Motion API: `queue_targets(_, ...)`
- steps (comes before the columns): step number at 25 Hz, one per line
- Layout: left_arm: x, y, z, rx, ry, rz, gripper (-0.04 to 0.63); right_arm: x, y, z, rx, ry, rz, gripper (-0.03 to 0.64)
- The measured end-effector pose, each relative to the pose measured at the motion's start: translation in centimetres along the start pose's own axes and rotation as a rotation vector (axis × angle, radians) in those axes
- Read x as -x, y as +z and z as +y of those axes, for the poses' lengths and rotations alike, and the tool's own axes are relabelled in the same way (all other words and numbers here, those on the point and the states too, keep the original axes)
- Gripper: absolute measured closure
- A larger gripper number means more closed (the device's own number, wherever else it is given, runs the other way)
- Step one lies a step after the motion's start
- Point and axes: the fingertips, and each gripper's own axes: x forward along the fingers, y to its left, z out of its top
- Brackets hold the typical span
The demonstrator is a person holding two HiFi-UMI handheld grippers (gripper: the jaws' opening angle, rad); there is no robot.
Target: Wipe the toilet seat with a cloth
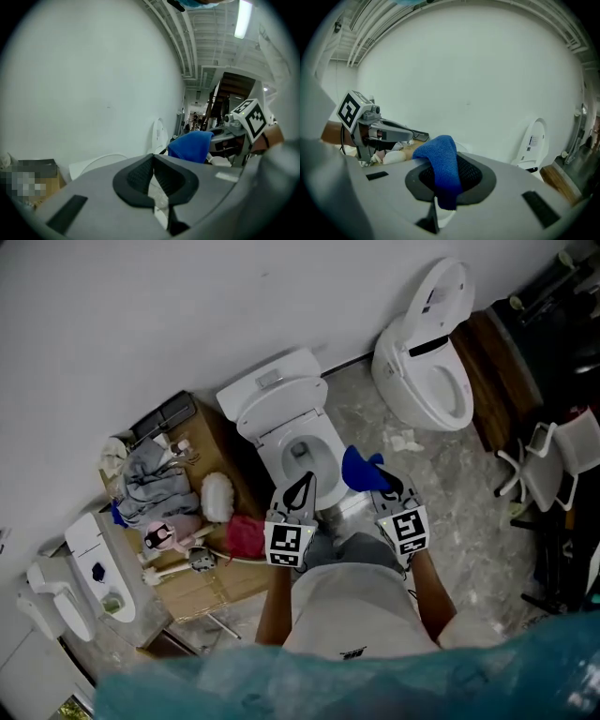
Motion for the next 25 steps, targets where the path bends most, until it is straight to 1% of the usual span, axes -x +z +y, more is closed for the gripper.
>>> queue_targets(4,-1.7,-2.2,1.9,0.036,0.018,0.025,0.584,-2.9,-1.4,-0.6,0.006,0.019,0.034,0.588)
queue_targets(9,-3.8,-4.7,3.2,0.076,0.049,0.056,0.584,-6.0,-3.6,-1.8,0.015,0.055,0.08,0.588)
queue_targets(14,-5.7,-7.1,3.9,0.142,0.128,0.079,0.584,-8.7,-6.1,-3.7,0.026,0.116,0.128,0.588)
queue_targets(17,-7.3,-8.6,4.2,0.169,0.181,0.095,0.584,-10.5,-7.9,-5.2,0.04,0.152,0.158,0.588)
queue_targets(25,-11.1,-13.8,4.4,0.239,0.293,0.153,0.584,-15.3,-13.5,-6.9,0.075,0.293,0.231,0.588)
